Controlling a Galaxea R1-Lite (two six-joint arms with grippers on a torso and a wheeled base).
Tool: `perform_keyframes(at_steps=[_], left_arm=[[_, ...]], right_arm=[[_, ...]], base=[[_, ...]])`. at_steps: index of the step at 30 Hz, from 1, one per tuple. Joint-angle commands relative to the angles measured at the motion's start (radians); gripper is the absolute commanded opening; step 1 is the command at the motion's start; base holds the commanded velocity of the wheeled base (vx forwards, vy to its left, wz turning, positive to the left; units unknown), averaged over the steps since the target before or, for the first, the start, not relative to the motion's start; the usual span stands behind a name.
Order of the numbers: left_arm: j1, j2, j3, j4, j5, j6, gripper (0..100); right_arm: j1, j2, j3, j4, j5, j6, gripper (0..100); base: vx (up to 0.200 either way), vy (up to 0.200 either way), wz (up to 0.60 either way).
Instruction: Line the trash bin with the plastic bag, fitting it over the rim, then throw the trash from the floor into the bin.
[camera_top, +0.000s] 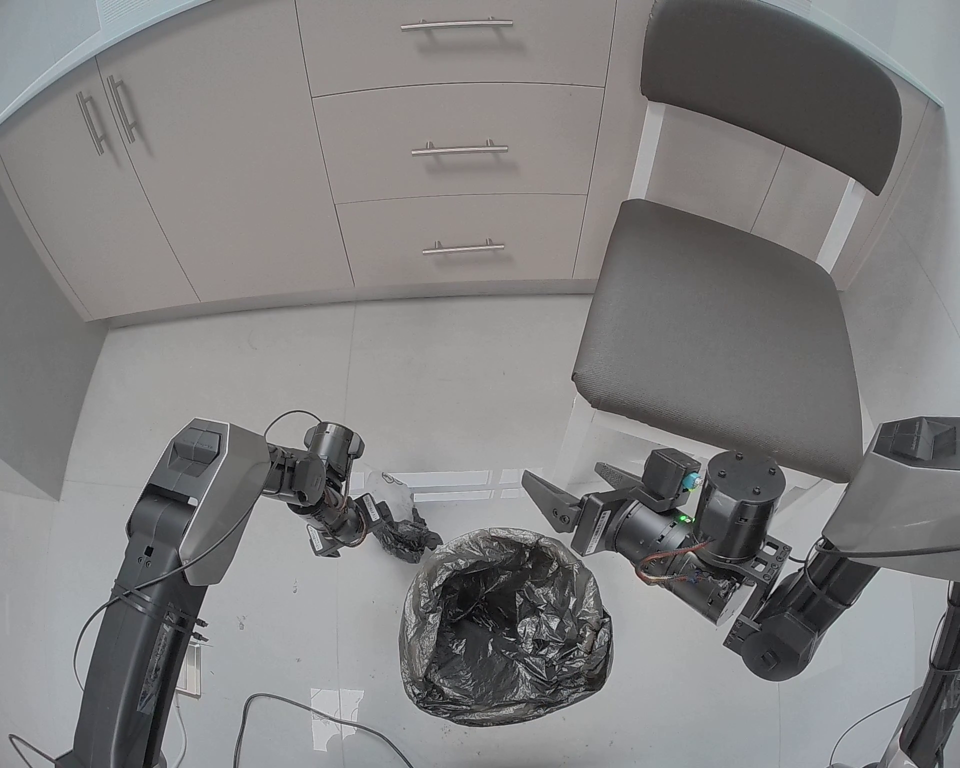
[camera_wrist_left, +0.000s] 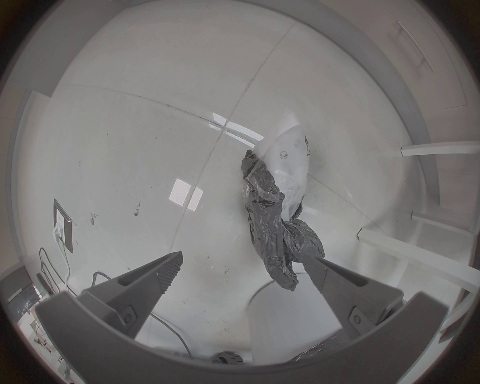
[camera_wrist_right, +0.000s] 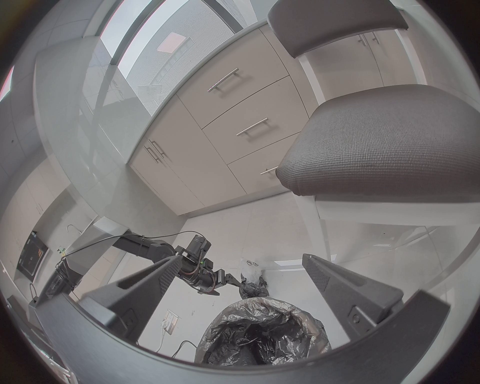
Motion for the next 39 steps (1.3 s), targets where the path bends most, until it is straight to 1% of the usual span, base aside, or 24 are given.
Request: perform_keyframes(at_steps=[1,8,16,24,27,31,39], left_arm=[[0.001,-0.006,0.0,0.005,0.0,-0.002,100],[0.001,-0.027,0.0,0.027,0.0,-0.005,100],[0.009,-0.035,0.0,0.042,-0.005,-0.006,100],[0.007,-0.032,0.0,0.034,0.026,0.0,100],[0.006,-0.03,0.0,0.028,0.026,0.003,100],[0.009,-0.024,0.0,0.036,0.026,0.001,100],[0.009,-0.029,0.0,0.04,0.034,0.0,100]], right_arm=[[-0.002,0.011,0.0,-0.001,0.0,-0.005,100],[-0.002,0.011,0.0,-0.006,-0.003,-0.029,100],[-0.002,0.012,-0.002,-0.008,-0.009,-0.031,100],[-0.004,0.014,-0.006,-0.008,-0.014,-0.029,100],[-0.004,0.018,-0.008,-0.008,-0.016,-0.029,100],[-0.007,0.021,-0.003,-0.052,-0.016,-0.031,100],[-0.01,0.029,-0.008,-0.064,-0.016,-0.026,100]], base=[[0.0,0.0,0.0],[0.0,0.0,0.0],[0.0,0.0,0.0],[0.0,0.0,0.0],[0.0,0.0,0.0],[0.0,0.0,0.0],[0.0,0.0,0.0]])
